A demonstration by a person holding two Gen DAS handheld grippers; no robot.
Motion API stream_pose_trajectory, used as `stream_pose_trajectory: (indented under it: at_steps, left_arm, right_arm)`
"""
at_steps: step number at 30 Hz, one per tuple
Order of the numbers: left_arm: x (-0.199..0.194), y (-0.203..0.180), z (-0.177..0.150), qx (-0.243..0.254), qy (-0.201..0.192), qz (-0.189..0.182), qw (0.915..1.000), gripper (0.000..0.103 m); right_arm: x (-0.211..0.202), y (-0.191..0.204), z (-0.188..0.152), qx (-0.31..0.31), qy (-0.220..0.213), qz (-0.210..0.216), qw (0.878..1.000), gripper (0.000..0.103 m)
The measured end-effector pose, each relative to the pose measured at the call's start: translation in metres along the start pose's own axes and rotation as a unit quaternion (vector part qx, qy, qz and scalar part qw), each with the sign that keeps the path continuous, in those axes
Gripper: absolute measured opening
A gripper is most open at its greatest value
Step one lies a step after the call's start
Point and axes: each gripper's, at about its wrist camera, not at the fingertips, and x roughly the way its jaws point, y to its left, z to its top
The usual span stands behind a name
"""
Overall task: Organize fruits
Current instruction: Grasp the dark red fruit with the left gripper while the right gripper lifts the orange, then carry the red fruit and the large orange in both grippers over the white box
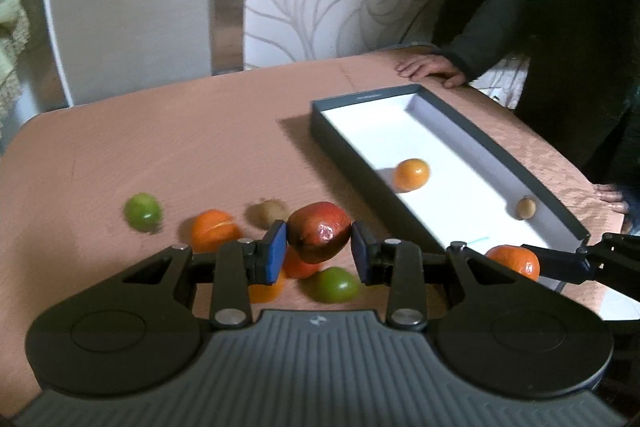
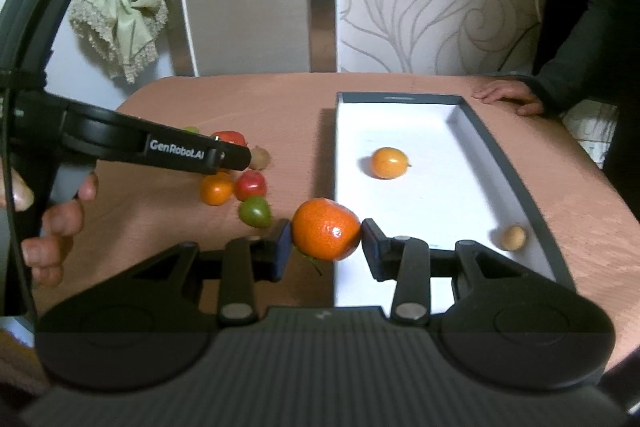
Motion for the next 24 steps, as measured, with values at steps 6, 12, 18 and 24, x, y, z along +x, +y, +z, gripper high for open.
stream_pose_trajectory:
  at_steps: [6,12,18,24]
  left_arm:
    - [0.011,-0.024,0.009,0.016,0.0,-0.017,0.9997,0.041]
    - [0.024,-0.044,0.021,0.029,-0.001,-0.033,0.999,0.041]
    - [0.037,-0.059,0.029,0.041,-0.001,-0.047,0.9981,0.041]
    - [0.053,-0.074,0.035,0.056,0.003,-0.057,0.9968,0.041]
  right_arm:
    - [-0.006,-0.015,-0.002,0.013,-0.002,-0.018,1.0,0.041]
    - [-0.01,-0.029,-0.003,0.021,-0.005,-0.033,0.999,0.041]
    - [-0.014,-0.04,-0.003,0.026,-0.008,-0.049,0.998,0.041]
    - [-0.016,-0.044,-0.005,0.029,-0.002,-0.057,0.998,0.041]
